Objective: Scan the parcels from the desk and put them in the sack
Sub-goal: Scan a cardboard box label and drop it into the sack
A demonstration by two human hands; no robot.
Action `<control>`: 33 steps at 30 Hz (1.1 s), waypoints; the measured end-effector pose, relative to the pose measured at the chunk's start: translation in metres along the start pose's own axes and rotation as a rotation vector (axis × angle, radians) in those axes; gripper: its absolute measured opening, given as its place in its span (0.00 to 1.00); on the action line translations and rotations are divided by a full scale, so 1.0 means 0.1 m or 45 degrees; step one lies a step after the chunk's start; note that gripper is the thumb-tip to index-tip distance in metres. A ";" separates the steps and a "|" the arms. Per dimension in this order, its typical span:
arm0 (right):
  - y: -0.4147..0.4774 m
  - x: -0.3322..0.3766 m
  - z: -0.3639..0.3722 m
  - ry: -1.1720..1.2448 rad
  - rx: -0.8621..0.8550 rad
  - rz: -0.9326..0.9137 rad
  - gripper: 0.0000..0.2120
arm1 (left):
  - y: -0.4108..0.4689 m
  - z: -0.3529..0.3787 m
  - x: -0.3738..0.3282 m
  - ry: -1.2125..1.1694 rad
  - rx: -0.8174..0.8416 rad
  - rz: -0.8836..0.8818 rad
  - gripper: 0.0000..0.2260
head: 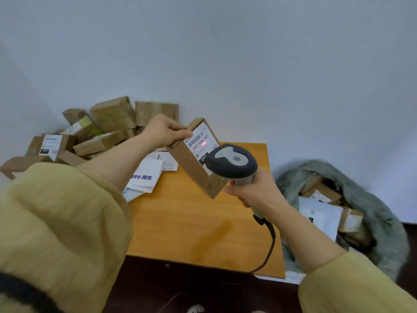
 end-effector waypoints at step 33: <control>-0.02 -0.04 -0.97 -0.223 -0.525 0.010 0.07 | 0.95 1.07 -0.94 0.002 0.318 0.294 0.13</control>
Point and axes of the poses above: each hand's wrist, its own y-axis towards the middle knuckle, its own z-axis out of the palm, x = y × z, the point moved 9 cm from there along y, towards the middle knuckle, and after that the axes turned 12 degrees about y, right-handed, at the moved point
